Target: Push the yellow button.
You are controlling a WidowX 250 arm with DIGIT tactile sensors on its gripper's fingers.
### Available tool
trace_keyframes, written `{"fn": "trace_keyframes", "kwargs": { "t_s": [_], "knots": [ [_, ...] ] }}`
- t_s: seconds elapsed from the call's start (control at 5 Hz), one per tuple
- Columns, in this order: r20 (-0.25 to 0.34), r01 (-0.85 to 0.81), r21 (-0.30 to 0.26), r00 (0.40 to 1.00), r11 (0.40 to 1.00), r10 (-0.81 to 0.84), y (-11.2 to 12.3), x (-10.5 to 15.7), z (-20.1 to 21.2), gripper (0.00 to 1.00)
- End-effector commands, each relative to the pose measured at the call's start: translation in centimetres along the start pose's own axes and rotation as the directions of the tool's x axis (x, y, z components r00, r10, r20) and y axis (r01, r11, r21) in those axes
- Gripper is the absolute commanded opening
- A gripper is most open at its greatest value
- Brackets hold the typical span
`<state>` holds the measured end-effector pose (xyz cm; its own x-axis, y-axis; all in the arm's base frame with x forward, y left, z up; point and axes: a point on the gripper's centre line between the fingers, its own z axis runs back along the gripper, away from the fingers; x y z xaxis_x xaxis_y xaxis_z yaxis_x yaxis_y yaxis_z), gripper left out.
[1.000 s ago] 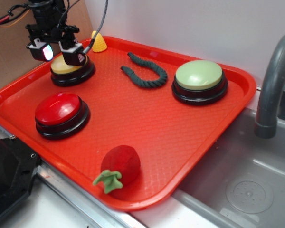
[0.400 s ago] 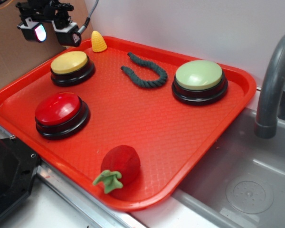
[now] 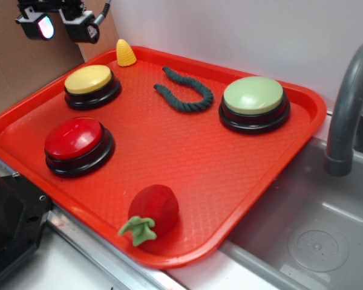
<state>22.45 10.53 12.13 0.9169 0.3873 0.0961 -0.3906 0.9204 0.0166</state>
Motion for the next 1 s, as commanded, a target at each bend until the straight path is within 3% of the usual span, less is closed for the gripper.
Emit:
{"fn": "trace_keyframes", "kwargs": {
  "t_s": [0.0,0.8],
  "knots": [
    [0.086,-0.006,0.005,0.996,1.0,0.006,0.0,0.5,2.8,1.0],
    [0.097,0.017,0.012,0.995,1.0,-0.018,-1.3,-0.6,2.8,1.0]
  ]
}}
